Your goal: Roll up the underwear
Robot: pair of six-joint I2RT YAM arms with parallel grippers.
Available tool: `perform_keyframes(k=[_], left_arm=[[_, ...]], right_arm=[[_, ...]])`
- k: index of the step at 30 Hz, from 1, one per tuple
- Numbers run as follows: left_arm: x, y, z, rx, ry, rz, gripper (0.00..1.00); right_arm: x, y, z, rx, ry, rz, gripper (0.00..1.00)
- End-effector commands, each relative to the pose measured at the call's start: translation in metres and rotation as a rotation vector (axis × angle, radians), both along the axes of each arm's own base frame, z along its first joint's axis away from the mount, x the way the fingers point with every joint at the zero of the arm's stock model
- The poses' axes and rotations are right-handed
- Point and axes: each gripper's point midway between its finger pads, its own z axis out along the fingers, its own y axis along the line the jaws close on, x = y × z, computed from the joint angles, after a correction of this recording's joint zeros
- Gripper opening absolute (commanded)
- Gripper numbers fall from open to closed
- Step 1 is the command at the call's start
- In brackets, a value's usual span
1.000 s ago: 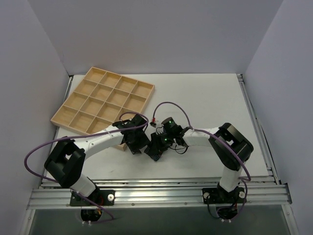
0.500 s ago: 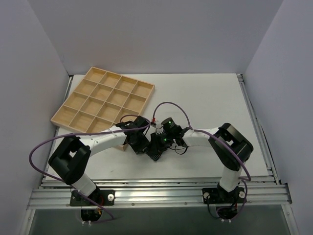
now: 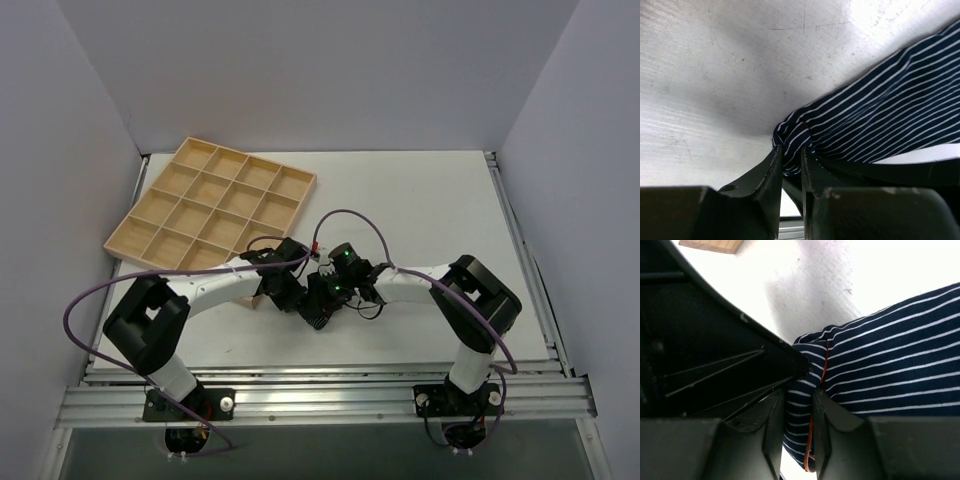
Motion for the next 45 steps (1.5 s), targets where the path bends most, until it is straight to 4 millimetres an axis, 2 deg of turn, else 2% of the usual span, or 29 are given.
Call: perform_keyframes(k=[1, 2, 7, 8, 13, 16, 17, 19, 20, 22, 24, 25, 27, 30, 33, 39, 40, 45], left_arm=[[-0.013, 0.000, -0.017, 0.031, 0.074, 0.075, 0.02], [-0.014, 0.001, -0.020, 0.039, 0.084, 0.076, 0.02], [-0.017, 0.005, -0.022, 0.055, 0.098, 0.081, 0.02], [-0.015, 0.005, -0.021, 0.057, 0.093, 0.086, 0.02], [-0.013, 0.004, -0.020, 0.072, 0.088, 0.071, 0.02], [-0.013, 0.002, -0.021, 0.078, 0.093, 0.066, 0.02], [-0.013, 0.002, -0.021, 0.078, 0.093, 0.066, 0.02], [-0.013, 0.001, -0.020, 0.078, 0.093, 0.062, 0.02], [-0.013, 0.001, -0.021, 0.082, 0.096, 0.062, 0.02], [-0.013, -0.001, -0.020, 0.080, 0.096, 0.058, 0.02], [-0.012, -0.001, -0.019, 0.081, 0.093, 0.056, 0.02], [-0.011, -0.002, -0.019, 0.078, 0.094, 0.053, 0.02], [-0.012, -0.003, -0.020, 0.086, 0.098, 0.045, 0.02], [-0.013, -0.004, -0.023, 0.089, 0.108, 0.039, 0.02], [-0.013, -0.005, -0.023, 0.085, 0.108, 0.036, 0.02], [-0.014, -0.005, -0.024, 0.092, 0.119, 0.031, 0.02], [-0.014, -0.006, -0.023, 0.090, 0.119, 0.029, 0.02], [-0.017, -0.003, -0.024, 0.104, 0.133, 0.016, 0.02]], right_arm=[[-0.004, -0.023, -0.012, -0.124, -0.034, -0.048, 0.24], [-0.001, -0.025, -0.006, -0.129, -0.061, -0.065, 0.28], [0.000, -0.043, 0.004, -0.158, -0.105, -0.125, 0.35], [0.001, -0.044, 0.012, -0.147, -0.126, -0.134, 0.37], [0.008, -0.057, 0.024, -0.172, -0.181, -0.176, 0.39], [0.014, -0.064, 0.039, -0.187, -0.231, -0.197, 0.40], [0.017, -0.064, 0.051, -0.178, -0.269, -0.201, 0.40], [0.018, -0.070, 0.058, -0.210, -0.315, -0.211, 0.40], [0.020, -0.072, 0.068, -0.207, -0.348, -0.223, 0.41], [0.015, -0.074, 0.074, -0.225, -0.392, -0.220, 0.42], [0.017, -0.090, 0.077, -0.293, -0.457, -0.285, 0.43], [0.012, -0.088, 0.085, -0.282, -0.489, -0.292, 0.43], [0.014, -0.098, 0.086, -0.325, -0.540, -0.349, 0.44], [0.005, -0.092, 0.095, -0.332, -0.614, -0.319, 0.46], [-0.008, -0.080, 0.094, -0.357, -0.670, -0.258, 0.48], [-0.028, -0.050, 0.071, -0.490, -0.757, -0.074, 0.49], [-0.029, -0.048, 0.063, -0.527, -0.770, -0.056, 0.49], [-0.030, -0.044, 0.044, -0.593, -0.779, -0.025, 0.49]])
